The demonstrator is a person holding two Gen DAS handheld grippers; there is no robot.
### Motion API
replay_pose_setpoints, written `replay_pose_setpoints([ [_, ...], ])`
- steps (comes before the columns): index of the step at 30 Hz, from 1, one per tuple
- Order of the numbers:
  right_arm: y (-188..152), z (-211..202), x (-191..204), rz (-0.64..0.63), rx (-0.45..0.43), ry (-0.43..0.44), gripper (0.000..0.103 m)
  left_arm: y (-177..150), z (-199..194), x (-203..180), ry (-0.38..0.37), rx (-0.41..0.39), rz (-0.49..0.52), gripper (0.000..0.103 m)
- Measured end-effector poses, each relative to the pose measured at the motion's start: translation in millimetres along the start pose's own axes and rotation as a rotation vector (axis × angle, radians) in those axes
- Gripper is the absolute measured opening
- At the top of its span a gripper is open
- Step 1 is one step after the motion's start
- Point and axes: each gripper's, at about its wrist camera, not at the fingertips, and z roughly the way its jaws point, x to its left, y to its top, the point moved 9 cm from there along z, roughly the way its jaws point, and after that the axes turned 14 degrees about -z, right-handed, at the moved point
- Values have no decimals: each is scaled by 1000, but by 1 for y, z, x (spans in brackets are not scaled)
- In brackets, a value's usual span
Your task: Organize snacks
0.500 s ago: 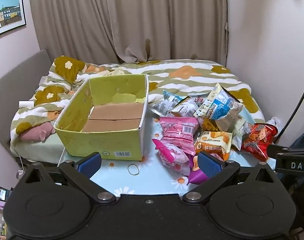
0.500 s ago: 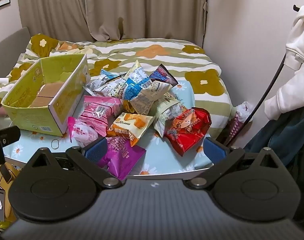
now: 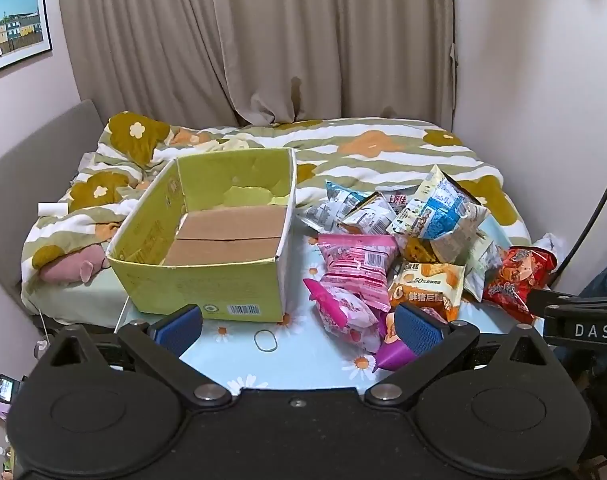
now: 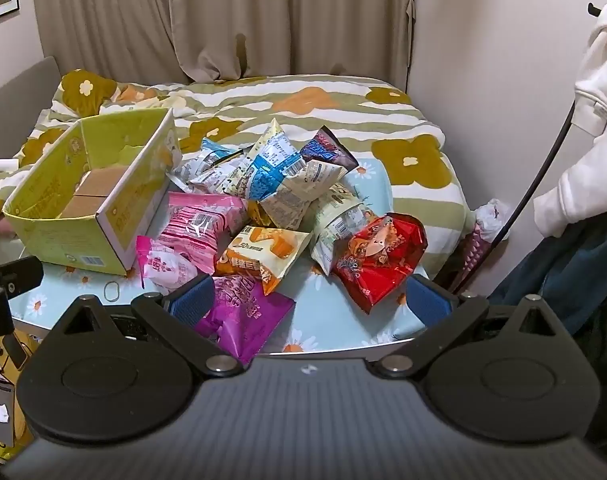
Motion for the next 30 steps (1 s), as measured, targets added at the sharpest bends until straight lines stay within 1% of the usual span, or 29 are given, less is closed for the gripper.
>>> replay_pose_setpoints([
  [8, 2, 8, 9, -14, 8, 10, 103, 1, 6, 2, 14, 9, -5, 103],
  [30, 4, 20, 13, -11, 20, 26, 103, 5, 16, 3, 28, 17, -2, 103],
])
